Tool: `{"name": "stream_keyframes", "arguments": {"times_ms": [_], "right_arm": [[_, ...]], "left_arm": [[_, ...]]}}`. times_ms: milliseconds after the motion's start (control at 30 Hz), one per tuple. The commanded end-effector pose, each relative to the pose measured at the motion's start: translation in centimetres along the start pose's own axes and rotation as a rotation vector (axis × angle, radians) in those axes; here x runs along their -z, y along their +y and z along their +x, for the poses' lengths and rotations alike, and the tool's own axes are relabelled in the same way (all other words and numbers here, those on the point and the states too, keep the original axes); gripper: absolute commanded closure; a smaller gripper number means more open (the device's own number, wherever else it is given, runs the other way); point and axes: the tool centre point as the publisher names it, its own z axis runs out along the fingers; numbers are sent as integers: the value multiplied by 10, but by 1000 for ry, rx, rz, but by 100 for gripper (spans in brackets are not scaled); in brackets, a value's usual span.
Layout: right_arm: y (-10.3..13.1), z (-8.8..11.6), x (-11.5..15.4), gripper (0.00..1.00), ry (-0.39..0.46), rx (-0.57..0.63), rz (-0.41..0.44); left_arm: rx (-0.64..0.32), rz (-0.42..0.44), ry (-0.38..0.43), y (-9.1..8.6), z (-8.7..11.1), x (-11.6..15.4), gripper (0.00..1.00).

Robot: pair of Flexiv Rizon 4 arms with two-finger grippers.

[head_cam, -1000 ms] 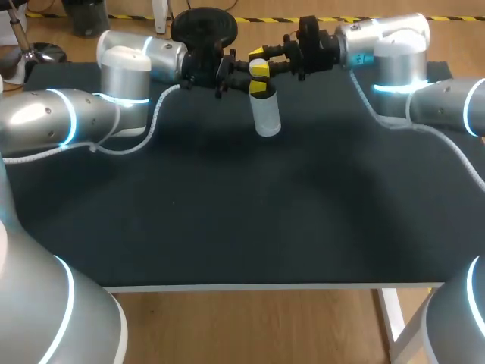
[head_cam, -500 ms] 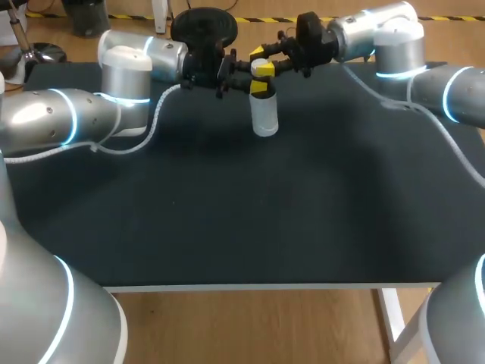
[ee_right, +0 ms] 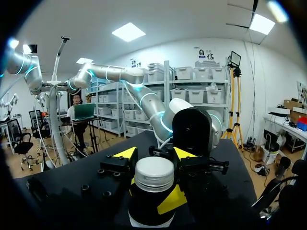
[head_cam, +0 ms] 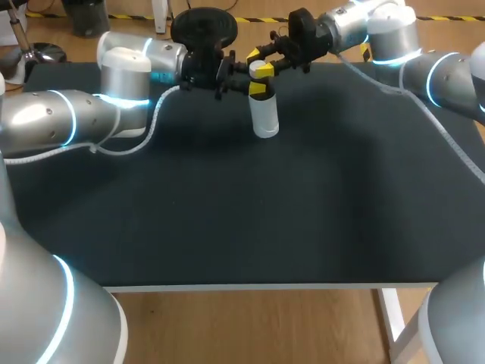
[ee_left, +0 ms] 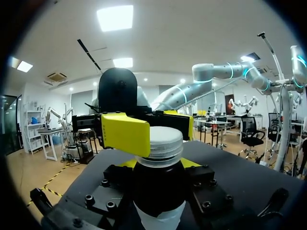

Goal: Unscrew the bottle cap

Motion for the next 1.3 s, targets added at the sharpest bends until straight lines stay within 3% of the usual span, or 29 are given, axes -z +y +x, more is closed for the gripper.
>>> {"name": "stream_keyframes", "arguments": {"times_ms": [33, 67, 100, 133, 400, 567, 600, 800, 933, 1033, 1300], "right_arm": [[-5, -7, 5, 59, 497, 5, -14], [-5, -7, 6, 50, 494, 5, -15], [-5, -7, 6, 9, 489, 2, -20], [-4, -6, 7, 0, 487, 2, -22], [0, -6, 15, 0, 434, -5, -26], [16, -5, 23, 0, 218, -11, 84], [22, -1, 25, 0, 205, 6, 68], [45, 16, 32, 0, -91, 36, 100], [55, 27, 27, 0, -398, 0, 184], [57, 33, 19, 0, -580, -35, 258], [50, 30, 6, 0, -864, -64, 423]], "left_arm": [[0, 2, 9, 2, -4, -4, 100], [0, 2, 9, 2, -4, -4, 100], [0, 2, 9, 2, -4, -4, 100], [0, 2, 9, 2, -4, -4, 100], [0, 2, 9, 2, -4, -4, 100], [0, 2, 9, 2, -4, -4, 100], [0, 2, 9, 2, -4, -4, 100], [0, 2, 9, 2, -4, -4, 100], [0, 2, 9, 2, -4, -4, 100], [0, 2, 9, 2, -4, -4, 100], [0, 2, 9, 2, -4, -4, 100]]}}
